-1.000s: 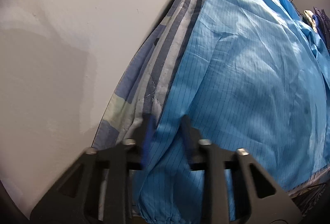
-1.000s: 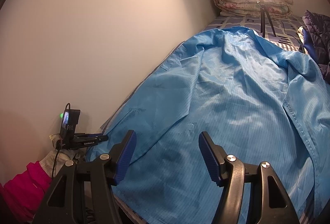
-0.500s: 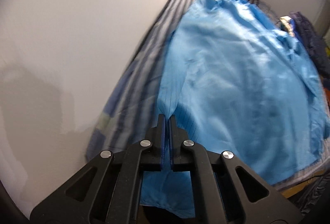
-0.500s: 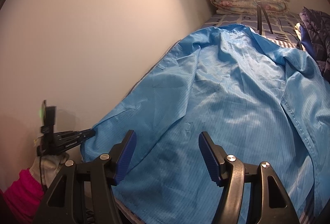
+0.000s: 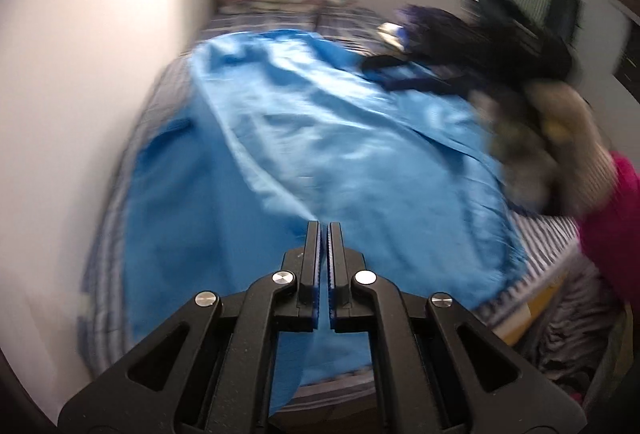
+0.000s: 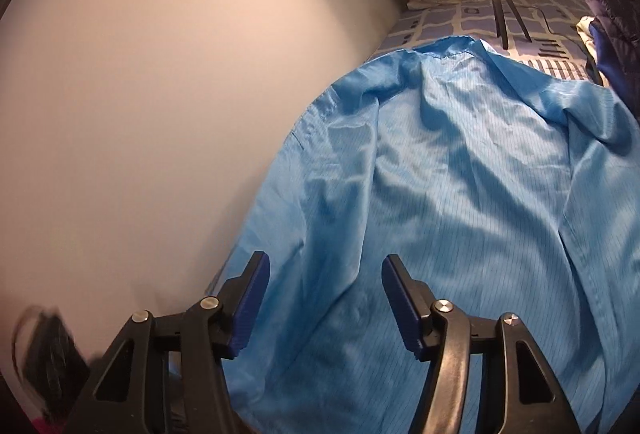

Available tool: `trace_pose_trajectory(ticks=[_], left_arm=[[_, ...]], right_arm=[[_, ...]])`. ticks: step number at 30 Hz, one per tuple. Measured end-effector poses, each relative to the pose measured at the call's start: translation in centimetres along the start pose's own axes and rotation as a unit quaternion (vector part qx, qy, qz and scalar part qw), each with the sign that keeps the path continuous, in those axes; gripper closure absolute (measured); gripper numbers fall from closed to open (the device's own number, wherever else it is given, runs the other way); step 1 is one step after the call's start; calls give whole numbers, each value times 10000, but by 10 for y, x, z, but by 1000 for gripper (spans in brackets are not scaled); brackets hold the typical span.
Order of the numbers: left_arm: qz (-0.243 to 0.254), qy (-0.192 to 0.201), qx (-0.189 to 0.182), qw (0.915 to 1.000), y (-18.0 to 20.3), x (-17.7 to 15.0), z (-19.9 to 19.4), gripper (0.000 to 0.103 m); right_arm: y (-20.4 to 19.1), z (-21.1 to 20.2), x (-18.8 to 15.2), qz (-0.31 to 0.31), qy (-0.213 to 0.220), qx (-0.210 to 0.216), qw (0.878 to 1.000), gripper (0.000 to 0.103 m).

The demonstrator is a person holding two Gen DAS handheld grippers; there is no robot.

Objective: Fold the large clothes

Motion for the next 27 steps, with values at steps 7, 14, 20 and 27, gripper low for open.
trace_pose_trajectory(ticks=[7,14,20,27], left_arm=[[610,-326,-556,9961,69,-16,32,103],[529,-341,-335,9975,53,-20,27,103],[-239,-313,7,9992,0,-29,3,103],[-1082,-298,628,9917,-71,-43,-10,103]], right_arm=[[25,24,2,773,-205,348,9962,42],[-4,89,18,107,-653,436,9969,42],[-37,173,20,-651,-1051,87,9923,37],[-44,230,-6,-1037,-1540,-178,9824,103]])
Point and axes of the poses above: each gripper's, at about its wrist camera, not at the fingertips, and z roughly the way its jaws point, y to its right, x to its top, the point moved 7 cm from there along z, roughly the way its jaws point, and after that the axes turned 11 degrees about y, right-handed, at the moved point
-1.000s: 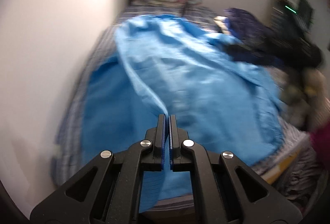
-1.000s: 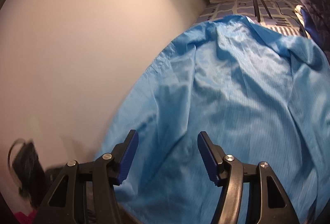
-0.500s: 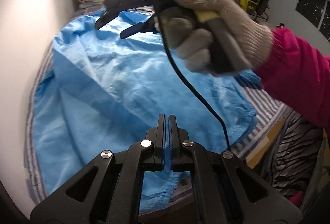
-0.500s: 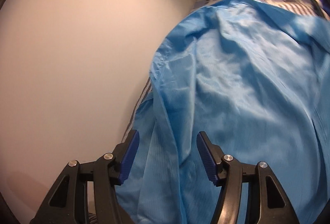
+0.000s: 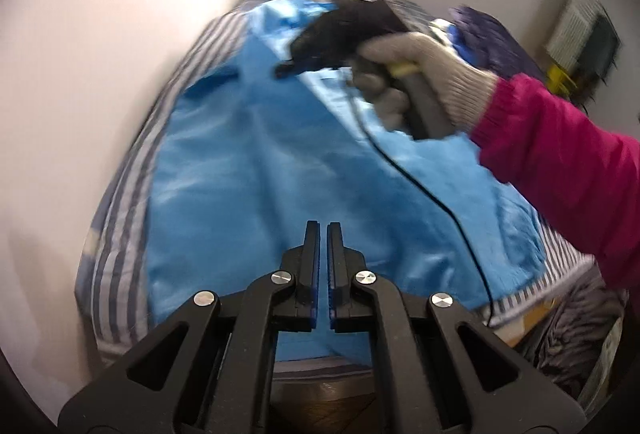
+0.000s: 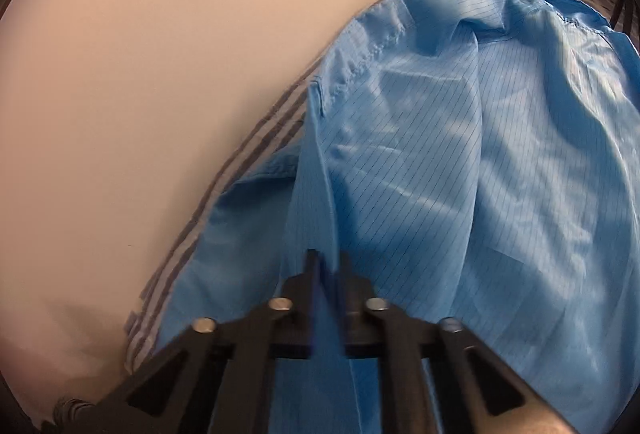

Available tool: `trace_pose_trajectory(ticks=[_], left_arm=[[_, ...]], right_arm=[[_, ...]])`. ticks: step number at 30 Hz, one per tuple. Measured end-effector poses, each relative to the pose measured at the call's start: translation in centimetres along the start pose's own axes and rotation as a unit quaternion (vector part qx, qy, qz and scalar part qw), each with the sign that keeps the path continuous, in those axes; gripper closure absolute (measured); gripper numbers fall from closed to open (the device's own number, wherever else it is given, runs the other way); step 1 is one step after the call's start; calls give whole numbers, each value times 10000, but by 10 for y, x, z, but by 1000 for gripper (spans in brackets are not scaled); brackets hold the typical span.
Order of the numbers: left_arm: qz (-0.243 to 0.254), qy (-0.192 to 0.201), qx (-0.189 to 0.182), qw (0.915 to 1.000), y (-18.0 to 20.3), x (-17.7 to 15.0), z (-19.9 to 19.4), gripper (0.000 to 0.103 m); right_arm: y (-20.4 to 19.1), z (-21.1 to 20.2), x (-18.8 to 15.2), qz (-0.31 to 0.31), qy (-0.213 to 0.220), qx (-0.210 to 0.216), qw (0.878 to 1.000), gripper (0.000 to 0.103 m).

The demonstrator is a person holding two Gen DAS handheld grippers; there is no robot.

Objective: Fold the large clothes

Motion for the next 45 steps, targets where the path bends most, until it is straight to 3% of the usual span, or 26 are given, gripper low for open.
trace_pose_trajectory(ticks=[6,10,14,19,20,23,24,26,27,28,31,34,41,43,45], left_arm=[[-339,-120,116,9993,-23,-2,8,103],[-318,-157,122,9993,-24,-3,11,103],[-316,-265,55,9991,-20,-5,18,102],[-491,-563,-203,9970,-3,-16,31,100],[-573,-638,-310,9958,2,-21,34,93],[-782,-659,-594,9930,17,-26,35,52],[-825,-644,-665,9923,22,-26,33,47],[-871,-667,-831,9905,32,-29,31,47],[-872,-678,-907,9897,37,-32,30,47],[-863,-691,-955,9893,41,-35,30,47],[-848,-803,-1026,9878,46,-47,34,46],[-832,-1029,-1035,9858,51,-64,44,46],[-416,-1169,-784,9892,54,-84,54,47],[-457,-1215,-764,9886,51,-87,57,57],[-557,-1308,-762,9869,47,-90,62,95]], right_arm=[[8,-46,13,211,622,182,9977,103],[50,-91,8,754,985,51,9923,103],[102,-116,-11,1238,1075,-291,9860,103],[148,-118,-37,1453,771,-782,9833,103],[149,-117,-43,1378,686,-897,9840,103],[157,-112,-59,955,229,-1349,9860,102],[158,-113,-63,794,97,-1490,9856,99],[159,-120,-65,542,9,-1778,9826,88],[158,-129,-62,426,75,-1869,9814,75],[155,-141,-56,328,223,-1913,9807,69],[132,-168,-38,55,556,-1684,9841,67],[97,-168,-17,-409,630,-1338,9882,66],[30,-104,3,-1098,203,-821,9903,65],[17,-77,8,-1107,51,-714,9913,63],[10,-57,9,-1082,-59,-655,9920,60]])
Point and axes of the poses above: each gripper's, at about its wrist camera, not at the fingertips, and z roughly the way its jaws point, y to its right, x to its top, the point moved 7 cm from there along z, roughly the way its jaws point, and after that the axes turned 11 degrees about y, right-handed, at the moved point
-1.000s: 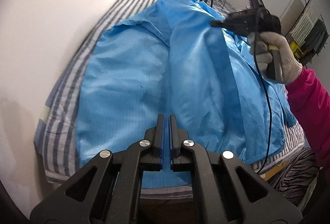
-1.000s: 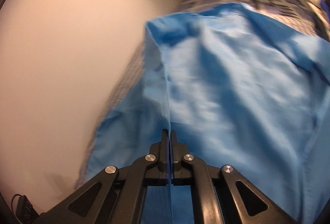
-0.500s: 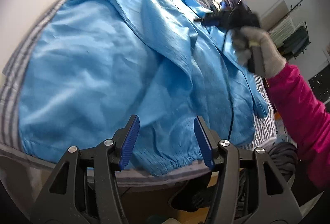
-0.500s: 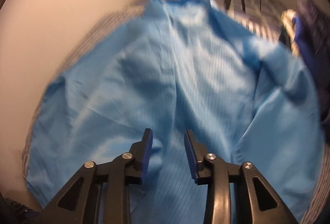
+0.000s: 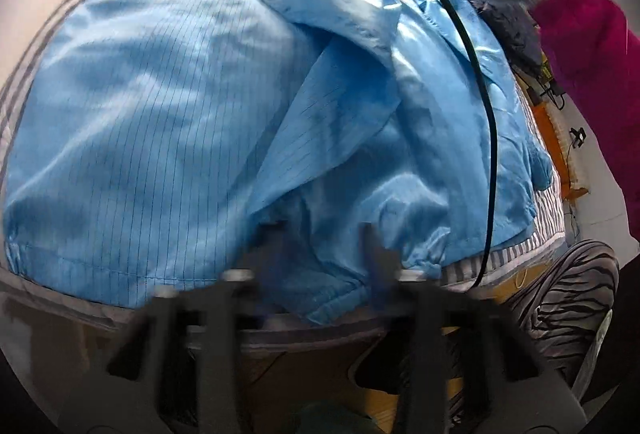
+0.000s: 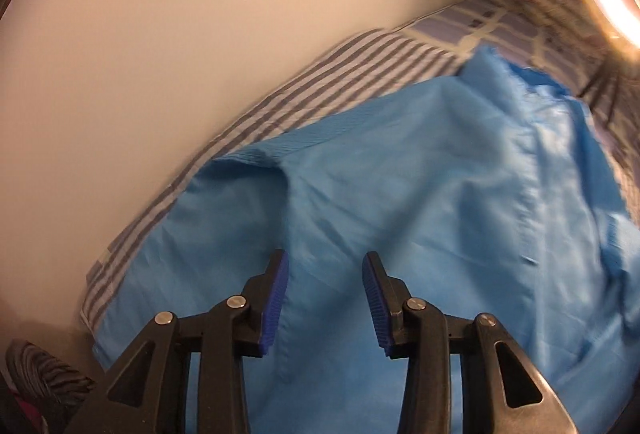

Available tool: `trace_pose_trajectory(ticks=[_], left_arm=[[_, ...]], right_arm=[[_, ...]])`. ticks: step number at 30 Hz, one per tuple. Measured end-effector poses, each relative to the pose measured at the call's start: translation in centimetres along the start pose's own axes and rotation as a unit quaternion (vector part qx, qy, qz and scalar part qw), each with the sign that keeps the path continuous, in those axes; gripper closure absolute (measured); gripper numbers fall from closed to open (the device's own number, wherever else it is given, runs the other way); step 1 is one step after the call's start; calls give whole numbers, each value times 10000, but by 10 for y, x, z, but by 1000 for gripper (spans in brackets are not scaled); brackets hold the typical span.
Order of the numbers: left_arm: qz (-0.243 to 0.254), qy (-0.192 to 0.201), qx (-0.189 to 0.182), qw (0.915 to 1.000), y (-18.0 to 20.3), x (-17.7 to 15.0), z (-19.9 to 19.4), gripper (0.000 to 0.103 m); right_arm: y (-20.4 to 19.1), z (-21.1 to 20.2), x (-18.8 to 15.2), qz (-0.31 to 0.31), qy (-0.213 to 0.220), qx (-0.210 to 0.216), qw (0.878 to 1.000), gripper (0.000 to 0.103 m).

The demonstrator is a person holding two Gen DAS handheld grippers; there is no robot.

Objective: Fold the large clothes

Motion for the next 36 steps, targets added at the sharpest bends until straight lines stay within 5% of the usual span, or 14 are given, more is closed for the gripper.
trace_pose_trajectory(ticks=[11,16,17,20,22,23,24,25,30,36], left_arm=[[-625,214,-231,9975,-26,3,-16,102],[-427,583,-183,9972,-23,11,-28,102],[-421,550,-144,9975,-25,11,-27,100],[-540,440,-78,9975,-32,8,-20,57],[-479,385,34,9981,-34,6,-11,57],[-348,329,174,9987,-33,5,-6,68],[-289,323,293,9986,-35,6,-5,93],[-305,299,324,9986,-37,7,-3,99],[-711,562,244,9956,-54,17,-20,101],[-1079,1149,929,9831,-99,43,-59,101]], right_arm=[[-21,79,-2,-279,-589,-282,9975,58],[-19,97,-2,-456,-756,-528,9947,91],[-19,97,0,-445,-749,-542,9947,96],[-20,96,8,-355,-673,-546,9956,103],[-21,94,18,-321,-563,-546,9964,103],[-22,93,22,-295,-524,-537,9967,103],[-23,92,28,-258,-456,-518,9973,103],[-24,90,35,-229,-381,-520,9977,103],[-25,88,72,-103,-50,-601,9981,103],[-39,103,121,-75,310,-620,9976,103]])
Point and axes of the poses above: each gripper's, at about its wrist camera, not at the fingertips, and z roughly the way its jaws point, y to its right, x to its top, the point moved 7 cm from there along z, roughly the way its jaws point, and after that the axes turned 11 degrees about y, right-handed, at the moved point
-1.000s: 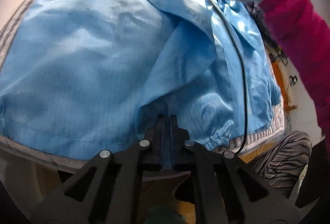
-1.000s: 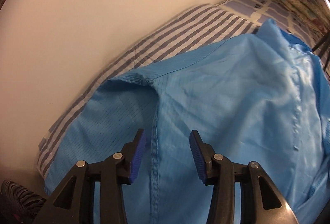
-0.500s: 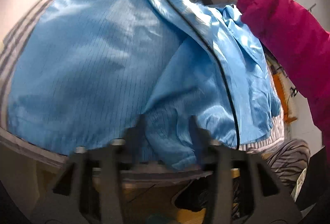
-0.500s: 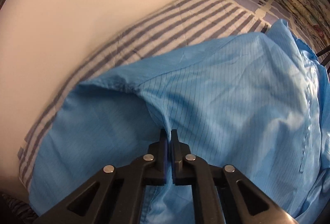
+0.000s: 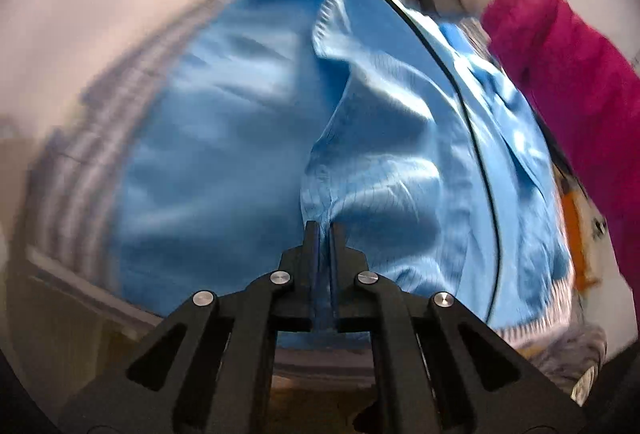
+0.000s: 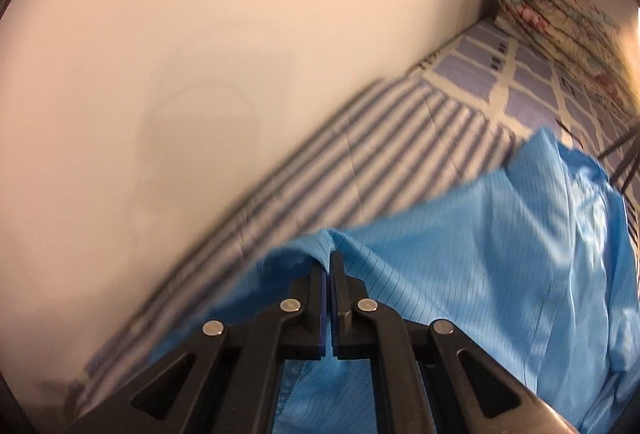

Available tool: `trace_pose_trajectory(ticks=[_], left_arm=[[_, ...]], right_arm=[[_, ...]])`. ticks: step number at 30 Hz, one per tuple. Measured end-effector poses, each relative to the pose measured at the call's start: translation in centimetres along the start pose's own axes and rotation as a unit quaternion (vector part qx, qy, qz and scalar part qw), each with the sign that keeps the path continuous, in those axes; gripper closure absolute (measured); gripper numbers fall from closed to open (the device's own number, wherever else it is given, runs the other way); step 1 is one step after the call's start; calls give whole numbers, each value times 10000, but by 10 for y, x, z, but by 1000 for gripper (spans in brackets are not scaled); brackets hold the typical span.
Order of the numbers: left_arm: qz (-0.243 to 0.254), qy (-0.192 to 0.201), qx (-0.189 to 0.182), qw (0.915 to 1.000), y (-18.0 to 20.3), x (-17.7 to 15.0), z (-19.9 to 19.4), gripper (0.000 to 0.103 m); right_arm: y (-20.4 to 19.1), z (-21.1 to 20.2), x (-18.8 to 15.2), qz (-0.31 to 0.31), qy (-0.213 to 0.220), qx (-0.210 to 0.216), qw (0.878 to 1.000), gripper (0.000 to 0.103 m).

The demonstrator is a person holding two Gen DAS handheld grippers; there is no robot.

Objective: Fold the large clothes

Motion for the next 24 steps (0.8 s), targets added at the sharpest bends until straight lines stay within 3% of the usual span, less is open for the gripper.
trace_pose_trajectory(ticks=[8,11,12,14,15,17,19,22,24], left_arm=[[-119,286,939,9951,-49,19,-9,101],[66,228,1339,9907,-54,15,-1,101],[116,210,1413,9897,-53,13,2,101],[175,168,1444,9892,-49,10,7,101],[201,163,1468,9888,-49,10,9,101],[180,147,1473,9888,-51,11,11,101],[152,145,1477,9888,-49,7,12,101],[196,134,1506,9883,-51,6,12,101],[224,112,1527,9880,-54,5,12,101]], right_arm=[[-15,45,29,249,302,77,9992,103],[-20,58,23,397,361,468,9975,103],[-23,57,19,453,370,705,9958,97],[-22,47,14,481,375,975,9934,76],[-18,35,12,481,432,1117,9916,61],[-4,11,9,365,596,1241,9898,63],[28,-14,7,298,782,979,9917,62],[98,-29,5,664,875,172,9938,60],[143,-31,1,1127,823,-306,9897,45]])
Point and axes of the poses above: each gripper's, at about its wrist camera, not at the fingertips, and z roughly the way its jaws point, y to its right, x to its top, the point moved 7 cm from there along z, roughly the way its jaws point, and after that the axes turned 11 degrees about y, right-handed, at the moved point
